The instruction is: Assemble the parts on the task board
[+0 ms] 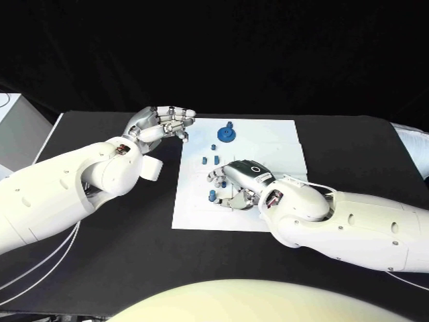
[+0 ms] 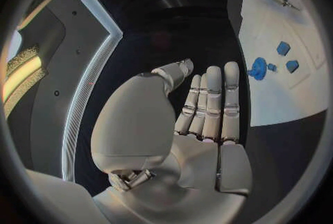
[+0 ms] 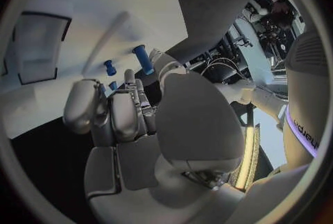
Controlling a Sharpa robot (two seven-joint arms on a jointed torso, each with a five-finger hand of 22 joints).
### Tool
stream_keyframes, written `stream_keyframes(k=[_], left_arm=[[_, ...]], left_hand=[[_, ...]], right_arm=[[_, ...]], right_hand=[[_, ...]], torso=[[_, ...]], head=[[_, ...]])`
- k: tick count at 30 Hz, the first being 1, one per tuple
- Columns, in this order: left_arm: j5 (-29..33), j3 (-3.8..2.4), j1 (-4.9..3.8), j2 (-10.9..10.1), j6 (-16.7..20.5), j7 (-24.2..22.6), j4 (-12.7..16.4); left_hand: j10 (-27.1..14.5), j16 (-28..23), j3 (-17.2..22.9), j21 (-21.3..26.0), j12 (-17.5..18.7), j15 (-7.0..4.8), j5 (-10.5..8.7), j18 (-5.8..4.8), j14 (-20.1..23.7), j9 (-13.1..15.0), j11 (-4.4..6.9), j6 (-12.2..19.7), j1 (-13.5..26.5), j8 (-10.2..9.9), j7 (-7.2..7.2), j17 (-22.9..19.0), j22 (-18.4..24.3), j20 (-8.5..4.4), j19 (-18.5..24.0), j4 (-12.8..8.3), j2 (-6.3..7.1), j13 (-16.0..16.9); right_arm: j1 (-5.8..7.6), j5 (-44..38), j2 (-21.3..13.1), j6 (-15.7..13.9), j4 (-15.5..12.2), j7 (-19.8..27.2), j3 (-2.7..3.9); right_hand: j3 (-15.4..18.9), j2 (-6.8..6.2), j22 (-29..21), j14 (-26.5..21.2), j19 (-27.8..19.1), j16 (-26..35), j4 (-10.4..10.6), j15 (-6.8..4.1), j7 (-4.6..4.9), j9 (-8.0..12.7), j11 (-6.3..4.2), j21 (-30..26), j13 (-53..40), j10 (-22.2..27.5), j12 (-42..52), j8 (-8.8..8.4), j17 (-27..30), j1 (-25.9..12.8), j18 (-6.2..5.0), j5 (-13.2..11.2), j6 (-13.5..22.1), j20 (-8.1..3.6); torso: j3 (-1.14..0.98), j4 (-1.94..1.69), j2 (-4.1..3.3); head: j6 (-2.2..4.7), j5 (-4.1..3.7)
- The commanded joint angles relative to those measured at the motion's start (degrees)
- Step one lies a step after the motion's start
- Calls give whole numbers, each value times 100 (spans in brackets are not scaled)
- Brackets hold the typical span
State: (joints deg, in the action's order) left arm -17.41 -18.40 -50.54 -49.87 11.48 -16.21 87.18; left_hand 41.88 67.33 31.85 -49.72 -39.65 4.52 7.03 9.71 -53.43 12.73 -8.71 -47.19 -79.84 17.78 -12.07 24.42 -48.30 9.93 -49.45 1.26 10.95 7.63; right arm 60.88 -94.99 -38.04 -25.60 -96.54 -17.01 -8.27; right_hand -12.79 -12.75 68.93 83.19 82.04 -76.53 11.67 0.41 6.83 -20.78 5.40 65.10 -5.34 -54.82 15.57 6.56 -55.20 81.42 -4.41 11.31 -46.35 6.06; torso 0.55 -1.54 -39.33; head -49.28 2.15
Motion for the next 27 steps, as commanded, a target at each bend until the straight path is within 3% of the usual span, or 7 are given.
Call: stream_keyframes(k=[1,8,13,17,18,22,27], left_arm=[[41,-4,9,13,-101,-27,6],[41,-4,28,-6,-111,-36,13],[41,-4,41,-19,-99,-34,19],[41,-4,78,-35,-93,-35,23],[41,-4,88,-39,-93,-35,26],[41,-4,133,-51,-100,-38,32],[42,-4,179,-59,-106,-40,37]], left_hand=[[-44,-23,-37,24,-2,11,26,82,21,-8,-15,24,-41,28,0,-8,9,3,-45,-3,22,-5],[-44,-23,-37,24,-2,11,26,82,21,-8,-15,24,-41,28,0,-8,9,3,-45,-3,22,-5],[-56,-22,-44,30,-10,15,25,82,31,-11,-18,36,-40,34,-3,-10,14,6,-48,2,19,-6],[-56,-22,-44,30,-10,15,25,82,31,-11,-18,36,-40,34,-3,-10,14,6,-48,2,19,-6],[-56,-22,-44,30,-10,15,25,82,31,-11,-18,36,-40,34,-3,-10,14,6,-48,2,19,-6],[-56,-22,-44,30,-10,15,25,82,31,-11,-18,36,-40,34,-3,-10,14,6,-48,2,19,-6],[-56,-22,-44,30,-10,15,25,82,31,-11,-18,36,-40,34,-3,-10,14,6,-48,2,19,-6]], right_arm=[[2,90,-151,-318,-124,59,14],[162,1595,-744,-607,-356,812,66],[311,2820,-1233,-195,-430,1276,87],[398,3556,-1697,-8,-489,1455,95],[408,3639,-1786,-2,-497,1446,95],[428,3663,-2185,-19,-529,1164,96],[422,2867,-2522,-37,-575,696,94]], right_hand=[[111,11,4,-47,-36,12,94,-8,16,-10,-11,-11,-10,42,104,-30,3,80,-97,11,13,-16],[-4,71,228,-30,73,-38,380,-25,236,-98,-29,229,-91,-434,599,207,-117,284,-39,164,-524,-45],[-346,145,976,246,374,-496,474,-203,43,-128,-245,1123,-312,-1211,1104,390,-1151,408,133,50,-972,-161],[-510,76,1200,244,447,-494,448,-342,-79,-124,-427,1378,-897,-1643,1881,488,-1104,389,183,31,-1279,-311],[-511,21,1217,245,444,-486,449,-363,-95,-108,-443,1389,-1292,-1652,2319,485,-1085,323,185,33,-1314,-333],[-431,-68,1493,362,533,-716,475,-330,-68,-71,-417,1700,-6435,-2633,6230,499,-1630,7,254,87,-1359,-320],[25,-1,1766,516,644,-1073,474,-288,-67,-91,-380,2039,-8244,-3389,7326,567,-2550,-385,330,187,-1338,-281]], torso=[[3,-2,10],[0,20,3],[-4,29,4],[-12,46,13],[-13,49,12],[-37,85,25],[-71,111,31]], head=[[20,-29],[66,-88],[122,-162],[147,-254],[158,-274],[189,-328],[211,-356]])
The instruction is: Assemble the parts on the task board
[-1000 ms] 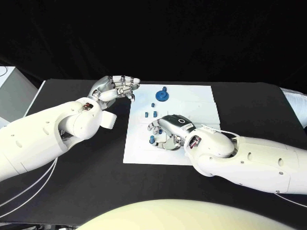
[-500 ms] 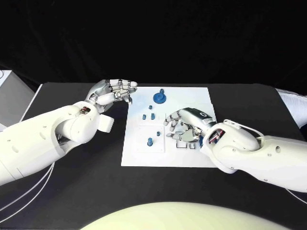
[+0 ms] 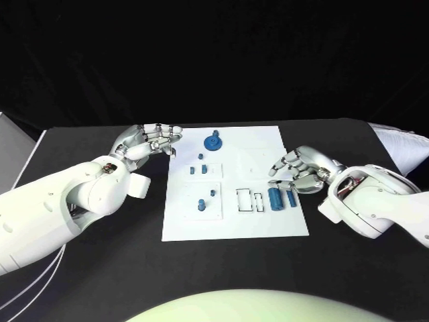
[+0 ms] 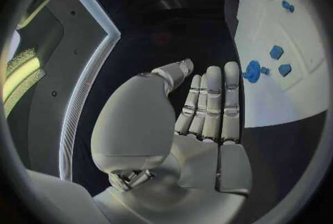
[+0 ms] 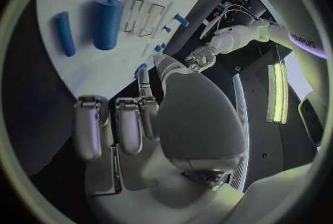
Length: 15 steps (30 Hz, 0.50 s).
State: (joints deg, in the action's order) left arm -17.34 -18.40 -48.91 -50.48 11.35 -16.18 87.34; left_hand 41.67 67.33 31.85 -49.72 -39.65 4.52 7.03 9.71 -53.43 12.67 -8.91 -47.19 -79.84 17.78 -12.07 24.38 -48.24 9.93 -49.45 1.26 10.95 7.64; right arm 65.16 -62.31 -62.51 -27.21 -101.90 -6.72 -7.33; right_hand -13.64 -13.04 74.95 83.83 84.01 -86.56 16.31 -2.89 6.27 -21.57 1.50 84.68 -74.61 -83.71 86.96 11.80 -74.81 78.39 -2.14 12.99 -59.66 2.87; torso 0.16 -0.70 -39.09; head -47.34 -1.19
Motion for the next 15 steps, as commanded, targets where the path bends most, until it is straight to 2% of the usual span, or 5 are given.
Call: stream_keyframes(k=[1,3,6,8,15], left_arm=[[35,-4,23,3,-93,-44,21],[35,-4,34,5,-93,-44,22],[35,-4,47,12,-97,-44,23],[35,-4,51,17,-100,-45,25],[36,-5,63,27,-109,-45,31]], left_hand=[[-36,-22,-44,30,-10,15,25,82,31,-5,2,36,-40,35,-3,-6,7,6,-48,1,19,-7],[-36,-22,-44,30,-10,15,25,82,31,-5,2,36,-40,35,-3,-6,7,6,-48,1,19,-7],[-36,-22,-44,30,-10,15,25,82,31,-5,2,36,-40,35,-3,-6,7,6,-48,1,19,-7],[-36,-22,-44,30,-10,15,25,82,31,-5,2,36,-40,35,-3,-6,7,6,-48,1,19,-7],[-36,-22,-44,30,-10,15,25,82,31,-5,2,36,-40,35,-3,-6,7,6,-48,1,19,-7]], right_arm=[[-11,-639,-129,132,-54,-427,-1],[-18,-1011,-207,168,-80,-611,-3],[-30,-1419,-274,256,-128,-936,-8],[-45,-1581,-290,294,-158,-1104,-11],[-186,-2023,-253,377,-263,-1782,-22]], right_hand=[[223,60,1251,481,484,-129,20,33,-22,-26,0,193,-1539,-629,304,83,-765,-101,130,24,-44,40],[423,103,1342,503,524,-177,33,28,-29,-34,-5,312,-1539,-629,304,117,-911,-127,159,22,-59,39],[678,173,1415,527,556,-220,43,31,-33,-34,-5,408,-1539,-629,304,144,-1053,-188,183,-10,-60,41],[775,198,1442,534,569,-233,48,33,-33,-34,-4,444,-1539,-629,304,151,-1098,-240,192,-10,-57,43],[1104,274,1505,570,599,-285,61,34,-43,-36,-8,532,-1539,-629,304,190,-1287,-541,214,30,-52,48]], torso=[[-37,30,9],[-47,39,9],[-46,45,14],[-32,35,16],[-15,20,19]], head=[[18,-23],[20,-38],[10,-58],[-1,-74],[-19,-92]])
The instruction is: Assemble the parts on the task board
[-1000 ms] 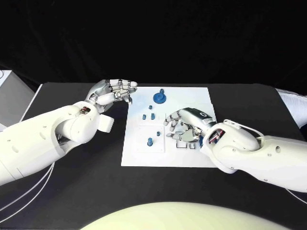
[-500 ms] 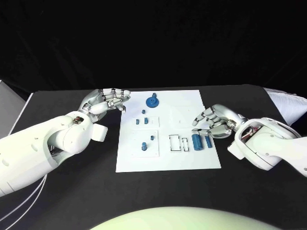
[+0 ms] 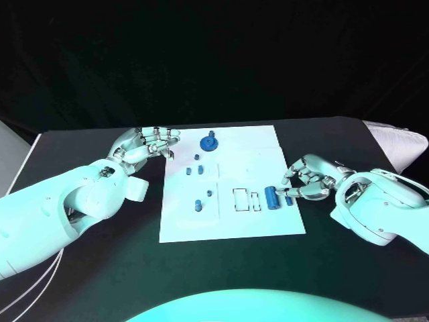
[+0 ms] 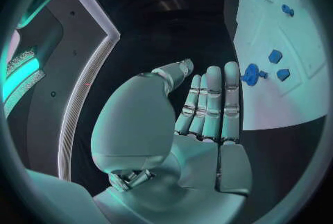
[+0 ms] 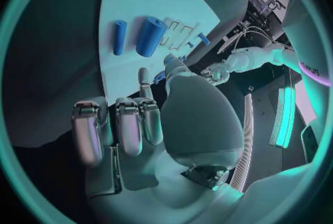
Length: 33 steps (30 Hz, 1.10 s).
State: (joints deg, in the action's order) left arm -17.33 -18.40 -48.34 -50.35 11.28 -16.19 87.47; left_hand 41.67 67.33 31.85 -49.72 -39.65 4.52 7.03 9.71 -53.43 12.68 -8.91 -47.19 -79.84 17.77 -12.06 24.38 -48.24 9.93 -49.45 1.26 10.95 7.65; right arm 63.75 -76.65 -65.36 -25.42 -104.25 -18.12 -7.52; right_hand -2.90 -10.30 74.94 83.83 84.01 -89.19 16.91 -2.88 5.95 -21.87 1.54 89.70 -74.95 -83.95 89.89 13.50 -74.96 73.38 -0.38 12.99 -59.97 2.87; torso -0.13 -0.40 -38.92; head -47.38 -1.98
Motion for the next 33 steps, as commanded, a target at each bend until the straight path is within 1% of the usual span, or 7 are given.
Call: stream_keyframes(k=[1,7,16,18,19,25,33], left_arm=[[34,-5,7,12,-102,-45,18],[34,-5,8,-1,-102,-45,29],[34,-5,9,-24,-97,-42,38],[34,-5,9,-27,-97,-41,39],[34,-5,9,-27,-97,-41,39],[34,-5,9,-28,-97,-38,39],[34,-5,9,-29,-93,-33,39]], left_hand=[[-41,-17,-52,35,-22,18,26,82,36,-10,0,50,-34,40,-6,-7,12,9,-51,11,12,-8],[-41,-17,-52,35,-22,18,26,82,36,-10,0,50,-34,40,-6,-7,12,9,-51,11,12,-8],[-41,-17,-52,35,-22,18,26,82,36,-10,0,50,-34,40,-6,-7,12,9,-51,11,12,-8],[-41,-17,-52,35,-22,18,26,82,36,-10,0,50,-34,40,-6,-7,12,9,-51,11,12,-8],[-49,-12,-55,39,-30,18,29,82,39,-12,0,56,-38,47,-5,-8,15,10,-54,12,8,-9],[-51,-11,-55,40,-32,18,30,83,40,-12,0,57,-40,50,-5,-8,16,10,-55,12,6,-9],[-53,-10,-53,41,-34,18,31,83,41,-12,0,58,-43,52,-5,-9,17,11,-56,12,2,-10]], right_arm=[[-63,-611,47,207,-28,-698,-4],[-189,-694,166,244,-25,-1013,-8],[-254,-700,314,284,20,-1413,-9],[-258,-661,358,266,23,-1440,-9],[-260,-634,385,256,24,-1446,-9],[-271,-505,499,172,17,-1452,-9],[-284,-408,643,151,116,-1445,-9]], right_hand=[[49,-9,1506,570,599,-22,-3,34,-10,-6,-11,30,-1505,-605,11,21,-1273,-47,38,31,-15,47],[156,-25,1506,572,599,-25,3,36,-9,-5,-9,30,-1505,-605,11,31,-1285,-142,38,33,1,49],[417,-42,1506,580,599,-36,12,28,-25,-24,-22,30,-1505,-605,11,101,-1329,-565,38,81,-6,46],[791,34,1506,582,599,-39,12,25,-32,-36,-31,30,-1505,-605,11,139,-1340,-637,38,484,2,39],[927,80,1506,583,599,-39,11,20,-36,-41,-31,30,-1505,-605,11,159,-1344,-656,38,534,2,40],[1071,121,1506,585,599,-42,17,16,-43,-52,-37,30,-1505,-605,11,193,-1355,-800,38,513,-2,36],[1098,159,1506,585,599,-41,16,12,-50,-61,-43,30,-1505,-605,11,221,-1353,-894,38,526,-16,34]], torso=[[18,-8,2],[20,-6,-4],[15,-5,-8],[13,-6,-12],[13,-6,-13],[9,-14,-20],[15,-4,-15]], head=[[-15,-15],[-33,3],[-51,19],[-55,13],[-55,14],[-83,15],[-117,12]])
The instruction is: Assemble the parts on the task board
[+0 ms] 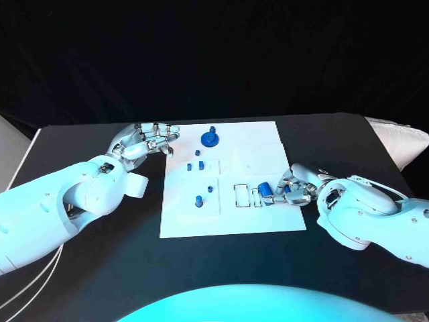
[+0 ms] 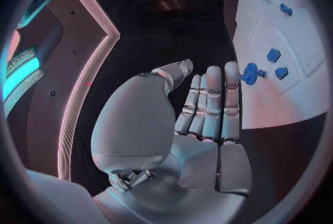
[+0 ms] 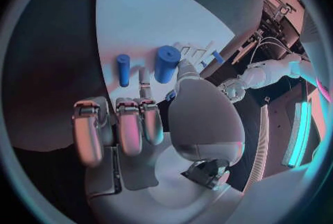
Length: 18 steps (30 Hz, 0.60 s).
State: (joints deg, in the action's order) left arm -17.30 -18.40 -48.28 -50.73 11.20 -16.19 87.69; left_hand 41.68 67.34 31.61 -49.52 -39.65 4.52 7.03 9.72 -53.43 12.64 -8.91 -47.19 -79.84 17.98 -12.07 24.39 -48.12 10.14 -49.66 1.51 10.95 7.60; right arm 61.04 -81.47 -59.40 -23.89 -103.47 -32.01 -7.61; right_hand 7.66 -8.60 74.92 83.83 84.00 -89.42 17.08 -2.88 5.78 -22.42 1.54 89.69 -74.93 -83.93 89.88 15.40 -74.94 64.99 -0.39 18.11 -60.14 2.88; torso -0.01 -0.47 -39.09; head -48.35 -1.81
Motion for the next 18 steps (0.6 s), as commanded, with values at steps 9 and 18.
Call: stream_keyframes(k=[9,18], left_arm=[[32,-5,2,12,-84,-25,10],[32,-5,2,7,-82,-17,13]], left_hand=[[-60,-8,-23,22,-40,17,35,84,45,-9,0,60,-57,39,-4,-10,6,-10,-38,-17,-7,-7],[-60,-8,-23,22,-40,17,35,84,45,-9,0,60,-57,39,-4,-10,6,-10,-38,-17,-7,-7]], right_arm=[[-71,172,230,-68,194,-43,0],[-86,290,279,-247,229,28,0]], right_hand=[[-271,421,1508,585,600,-16,-46,-8,-52,-15,-64,31,-1507,-607,12,102,-1353,476,39,426,38,14],[-1094,476,1508,583,600,-12,-40,-35,-83,70,-95,31,-1507,-607,12,95,-1345,1231,39,175,9,-13]], torso=[[6,-10,16],[4,10,14]], head=[[-49,-18],[-45,-1]])
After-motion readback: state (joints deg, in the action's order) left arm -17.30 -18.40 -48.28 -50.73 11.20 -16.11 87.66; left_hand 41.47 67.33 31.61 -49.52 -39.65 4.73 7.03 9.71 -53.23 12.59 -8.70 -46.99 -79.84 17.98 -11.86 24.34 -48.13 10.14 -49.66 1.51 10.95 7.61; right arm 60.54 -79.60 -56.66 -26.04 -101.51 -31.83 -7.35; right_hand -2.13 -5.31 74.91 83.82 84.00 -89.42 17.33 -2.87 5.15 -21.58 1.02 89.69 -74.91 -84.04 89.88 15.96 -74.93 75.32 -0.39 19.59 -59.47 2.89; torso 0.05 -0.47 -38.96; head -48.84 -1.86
